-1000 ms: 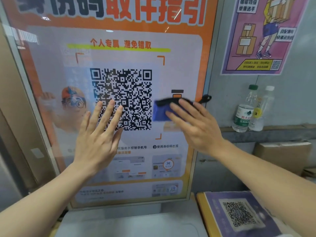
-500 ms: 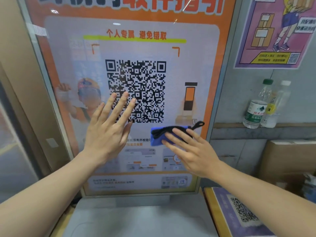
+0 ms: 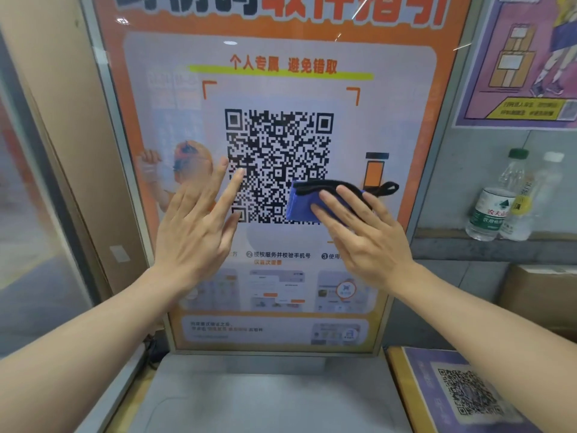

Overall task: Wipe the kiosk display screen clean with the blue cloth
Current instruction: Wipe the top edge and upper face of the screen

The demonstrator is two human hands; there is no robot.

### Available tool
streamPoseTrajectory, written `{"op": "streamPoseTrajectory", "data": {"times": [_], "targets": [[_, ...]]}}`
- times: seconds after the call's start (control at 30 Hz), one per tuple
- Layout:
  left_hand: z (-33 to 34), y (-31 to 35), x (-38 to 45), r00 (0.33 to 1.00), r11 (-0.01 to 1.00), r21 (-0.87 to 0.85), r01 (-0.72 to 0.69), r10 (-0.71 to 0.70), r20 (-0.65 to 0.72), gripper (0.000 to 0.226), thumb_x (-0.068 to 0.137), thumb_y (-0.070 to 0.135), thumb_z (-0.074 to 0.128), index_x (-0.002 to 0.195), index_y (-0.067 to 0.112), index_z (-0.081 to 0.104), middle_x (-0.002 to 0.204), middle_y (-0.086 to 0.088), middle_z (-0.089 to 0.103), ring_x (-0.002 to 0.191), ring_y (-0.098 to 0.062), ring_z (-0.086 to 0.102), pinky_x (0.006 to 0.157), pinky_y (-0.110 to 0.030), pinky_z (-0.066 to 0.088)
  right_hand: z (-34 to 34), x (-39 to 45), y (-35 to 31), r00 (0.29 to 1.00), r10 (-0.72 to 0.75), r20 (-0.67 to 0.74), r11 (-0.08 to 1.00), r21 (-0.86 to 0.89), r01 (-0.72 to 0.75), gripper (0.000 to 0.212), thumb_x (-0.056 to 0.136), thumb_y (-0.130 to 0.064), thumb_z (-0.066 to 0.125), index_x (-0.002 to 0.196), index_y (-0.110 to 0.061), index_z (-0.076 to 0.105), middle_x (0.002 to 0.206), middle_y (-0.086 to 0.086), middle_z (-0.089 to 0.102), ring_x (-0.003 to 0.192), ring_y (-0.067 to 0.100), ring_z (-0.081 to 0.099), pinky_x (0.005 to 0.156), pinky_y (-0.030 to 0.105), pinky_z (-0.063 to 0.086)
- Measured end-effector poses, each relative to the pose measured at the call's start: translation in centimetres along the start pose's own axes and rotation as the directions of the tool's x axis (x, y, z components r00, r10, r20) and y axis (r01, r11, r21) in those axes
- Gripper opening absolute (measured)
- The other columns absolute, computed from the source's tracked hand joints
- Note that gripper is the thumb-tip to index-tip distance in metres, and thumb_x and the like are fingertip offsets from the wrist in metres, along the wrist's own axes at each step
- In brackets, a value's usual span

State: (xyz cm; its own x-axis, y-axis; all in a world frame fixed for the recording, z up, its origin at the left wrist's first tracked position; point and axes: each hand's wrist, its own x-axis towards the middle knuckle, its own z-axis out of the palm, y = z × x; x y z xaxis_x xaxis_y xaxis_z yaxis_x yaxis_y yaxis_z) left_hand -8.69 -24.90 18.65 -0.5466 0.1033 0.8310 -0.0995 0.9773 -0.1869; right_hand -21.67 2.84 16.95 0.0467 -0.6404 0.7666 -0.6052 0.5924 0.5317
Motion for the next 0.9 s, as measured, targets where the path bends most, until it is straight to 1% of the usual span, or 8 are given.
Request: {"op": "streamPoseTrajectory", "data": {"times": [0.17,0.3,0.37,0.47,0.6,0.7,0.8,0.9], "targets": [[0.0,-1.2,-0.4,0.999,0.999,0.017,0.043,-0.043,-0.019,0.06,0.103,0.036,0.039,0.156,0.015,0.021,0.164,-0.008,0.014,0.151,-0.027,0.013,0.121,-0.042,0.02,0.9,0.1,-2.1,0.995,0.101,-0.016,0.994,0.039,-0.1,0.058,0.1,-0.02,0.051,0.155,-0.018,0.033,0.162,0.004,0.026,0.151,0.025,0.02,0.123,0.047,0.013],[0.2,-1.7,-0.7,0.999,0.999,0.029,0.034,-0.034,0.002,0.062,0.103,0.036,0.04,0.156,0.014,0.019,0.164,-0.011,0.014,0.152,-0.027,0.011,0.122,-0.043,0.019,1.5,-0.8,-4.5,0.993,0.119,0.011,0.99,0.073,-0.119,0.057,0.1,-0.021,0.052,0.155,-0.018,0.034,0.162,0.003,0.026,0.151,0.025,0.02,0.124,0.046,0.011],[0.3,-1.8,-0.7,1.0,0.999,0.032,0.028,-0.028,-0.005,0.061,0.103,0.035,0.04,0.156,0.014,0.019,0.164,-0.011,0.015,0.151,-0.027,0.011,0.121,-0.045,0.021,1.7,-1.3,-5.7,0.995,0.091,0.039,0.992,0.085,-0.094,0.059,0.099,-0.021,0.054,0.155,-0.018,0.034,0.163,0.003,0.025,0.151,0.025,0.02,0.124,0.045,0.01],[0.2,-2.0,-0.8,1.0,0.999,0.036,0.012,-0.011,-0.028,0.06,0.103,0.034,0.042,0.156,0.013,0.022,0.163,-0.011,0.016,0.151,-0.027,0.013,0.12,-0.046,0.024,2.0,-2.1,-7.1,0.995,0.017,0.099,0.995,0.092,-0.026,0.06,0.099,-0.023,0.051,0.155,-0.019,0.032,0.164,0.002,0.021,0.152,0.024,0.018,0.125,0.044,0.007],[0.2,-2.5,-0.7,0.998,0.998,0.042,-0.036,0.038,-0.046,0.058,0.103,0.032,0.042,0.156,0.014,0.024,0.163,-0.011,0.018,0.151,-0.027,0.015,0.12,-0.045,0.025,1.8,-2.5,-7.4,0.979,-0.131,0.154,0.987,0.114,0.114,0.06,0.097,-0.02,0.053,0.155,-0.019,0.034,0.162,0.001,0.026,0.151,0.021,0.02,0.124,0.042,0.015],[0.1,-3.1,-0.8,0.999,0.999,0.03,-0.015,0.016,-0.051,0.056,0.104,0.034,0.038,0.156,0.017,0.025,0.163,-0.01,0.019,0.151,-0.026,0.017,0.119,-0.046,0.026,1.2,-1.6,-6.2,0.973,-0.174,0.15,0.983,0.089,0.162,0.059,0.096,-0.017,0.053,0.153,-0.019,0.036,0.161,0.0,0.029,0.15,0.019,0.023,0.123,0.04,0.018],[-0.1,-4.1,-0.9,0.999,1.0,0.025,-0.01,0.011,-0.042,0.057,0.103,0.037,0.034,0.156,0.018,0.024,0.163,-0.008,0.018,0.151,-0.024,0.014,0.119,-0.047,0.025,0.6,0.3,-5.1,0.983,-0.138,0.118,0.989,0.069,0.131,0.059,0.097,-0.017,0.055,0.153,-0.019,0.037,0.16,0.0,0.03,0.149,0.02,0.025,0.122,0.04,0.02],[-0.1,-4.7,-0.8,0.999,0.999,0.025,-0.033,0.033,-0.03,0.058,0.103,0.037,0.035,0.156,0.02,0.022,0.164,-0.007,0.016,0.152,-0.023,0.013,0.12,-0.043,0.021,0.4,3.3,-4.3,0.999,-0.018,0.04,0.999,0.039,0.017,0.059,0.097,-0.017,0.055,0.153,-0.018,0.037,0.161,0.002,0.029,0.15,0.021,0.023,0.123,0.041,0.017]]}}
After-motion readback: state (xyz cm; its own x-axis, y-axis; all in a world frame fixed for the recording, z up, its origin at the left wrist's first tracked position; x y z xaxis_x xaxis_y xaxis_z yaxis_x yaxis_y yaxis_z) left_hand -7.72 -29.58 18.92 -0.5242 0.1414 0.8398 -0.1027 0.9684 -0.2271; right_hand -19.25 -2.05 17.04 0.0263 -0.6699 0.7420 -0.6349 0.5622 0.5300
